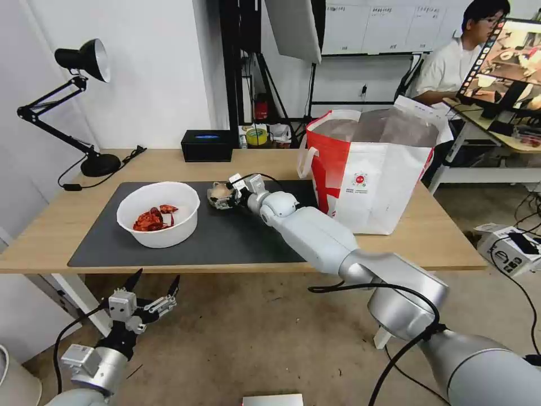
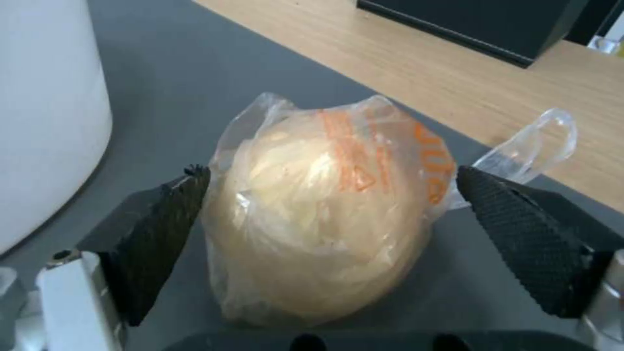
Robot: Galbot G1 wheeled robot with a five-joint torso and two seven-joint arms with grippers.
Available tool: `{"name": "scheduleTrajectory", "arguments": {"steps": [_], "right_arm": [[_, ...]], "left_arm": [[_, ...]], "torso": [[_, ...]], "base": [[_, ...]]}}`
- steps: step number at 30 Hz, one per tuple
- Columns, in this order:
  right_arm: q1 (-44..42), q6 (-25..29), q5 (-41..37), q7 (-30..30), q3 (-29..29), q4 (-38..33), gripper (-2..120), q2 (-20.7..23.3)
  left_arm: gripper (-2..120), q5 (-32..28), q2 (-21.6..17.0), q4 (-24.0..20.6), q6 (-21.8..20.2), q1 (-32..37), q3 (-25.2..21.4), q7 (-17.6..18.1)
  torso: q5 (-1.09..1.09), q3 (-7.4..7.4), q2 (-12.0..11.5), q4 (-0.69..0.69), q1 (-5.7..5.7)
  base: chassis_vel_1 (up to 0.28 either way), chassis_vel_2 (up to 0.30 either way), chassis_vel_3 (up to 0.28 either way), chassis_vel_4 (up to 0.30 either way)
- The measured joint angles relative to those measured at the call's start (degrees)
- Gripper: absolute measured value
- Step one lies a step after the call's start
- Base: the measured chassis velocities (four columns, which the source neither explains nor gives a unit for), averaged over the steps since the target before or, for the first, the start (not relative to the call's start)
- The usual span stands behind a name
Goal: Pick up the trash from the table and place it into the takeout bag.
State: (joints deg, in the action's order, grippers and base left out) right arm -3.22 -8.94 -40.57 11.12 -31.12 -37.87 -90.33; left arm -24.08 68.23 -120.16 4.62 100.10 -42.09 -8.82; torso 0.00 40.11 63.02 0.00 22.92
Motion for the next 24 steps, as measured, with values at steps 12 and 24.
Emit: {"name": "scheduleTrajectory", "arguments": {"steps": [12,24], "right_arm": [[-0.99,0.01,-0.15,0.34,0.37,0.13,52,0.07],[-3.27,-0.37,-0.23,-1.33,3.75,-3.16,11,0.56]], "left_arm": [[100,0.03,0.33,0.07,0.57,0.28,0.03,-0.17],[100,0.04,0.41,-0.66,0.73,1.07,-0.80,-0.19]], "torso": [[0.00,0.00,0.00,0.00,0.00],[0.00,0.00,0.00,0.01,0.00]], "base": [[0.000,0.000,0.000,0.000],[0.000,0.000,0.000,0.000]]}}
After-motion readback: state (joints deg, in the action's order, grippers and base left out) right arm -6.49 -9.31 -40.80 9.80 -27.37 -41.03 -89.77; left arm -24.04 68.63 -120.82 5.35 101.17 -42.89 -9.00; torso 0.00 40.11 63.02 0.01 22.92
